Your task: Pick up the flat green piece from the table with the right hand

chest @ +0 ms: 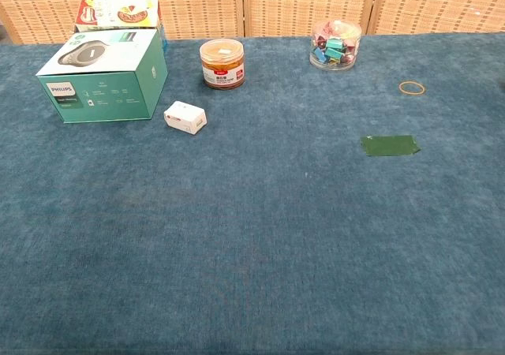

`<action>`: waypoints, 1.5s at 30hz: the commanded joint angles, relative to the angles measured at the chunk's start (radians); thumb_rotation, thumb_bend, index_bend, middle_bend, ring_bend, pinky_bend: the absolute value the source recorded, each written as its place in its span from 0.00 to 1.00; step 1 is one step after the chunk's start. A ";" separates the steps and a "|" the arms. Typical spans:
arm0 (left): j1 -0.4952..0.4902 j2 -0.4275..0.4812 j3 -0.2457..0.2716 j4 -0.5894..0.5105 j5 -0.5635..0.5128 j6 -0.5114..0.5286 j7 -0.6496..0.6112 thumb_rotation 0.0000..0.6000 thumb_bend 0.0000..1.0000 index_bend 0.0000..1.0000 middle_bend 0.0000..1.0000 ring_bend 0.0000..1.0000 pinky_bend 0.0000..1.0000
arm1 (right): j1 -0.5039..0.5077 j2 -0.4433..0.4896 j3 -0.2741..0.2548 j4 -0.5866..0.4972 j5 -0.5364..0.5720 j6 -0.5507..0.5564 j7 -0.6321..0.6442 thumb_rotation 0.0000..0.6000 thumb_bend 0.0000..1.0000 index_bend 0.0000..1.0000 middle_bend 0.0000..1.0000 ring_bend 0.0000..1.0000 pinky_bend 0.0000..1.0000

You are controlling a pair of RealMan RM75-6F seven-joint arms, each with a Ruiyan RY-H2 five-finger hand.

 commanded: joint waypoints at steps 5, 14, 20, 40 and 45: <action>-0.001 0.001 -0.001 -0.002 -0.002 -0.003 0.001 1.00 0.00 0.00 0.00 0.00 0.07 | 0.002 -0.010 0.000 -0.001 0.007 -0.016 -0.027 1.00 0.00 0.00 0.00 0.00 0.00; -0.002 0.008 -0.009 -0.001 -0.020 -0.006 -0.020 1.00 0.00 0.00 0.00 0.00 0.07 | 0.063 -0.033 -0.007 0.027 -0.026 -0.102 -0.019 1.00 0.00 0.00 0.00 0.00 0.00; -0.005 0.008 -0.013 -0.005 -0.032 -0.012 -0.013 1.00 0.00 0.00 0.00 0.00 0.07 | 0.142 -0.037 0.001 0.011 -0.059 -0.187 -0.035 1.00 0.00 0.00 0.00 0.00 0.00; -0.017 -0.008 -0.037 -0.031 -0.102 -0.034 0.057 1.00 0.00 0.00 0.00 0.00 0.07 | 0.436 -0.244 0.080 0.154 -0.015 -0.498 -0.084 1.00 0.00 0.11 0.00 0.00 0.00; -0.020 -0.009 -0.040 -0.033 -0.113 -0.040 0.063 1.00 0.00 0.00 0.00 0.00 0.07 | 0.470 -0.283 0.090 0.171 0.014 -0.533 -0.109 1.00 0.00 0.11 0.00 0.00 0.00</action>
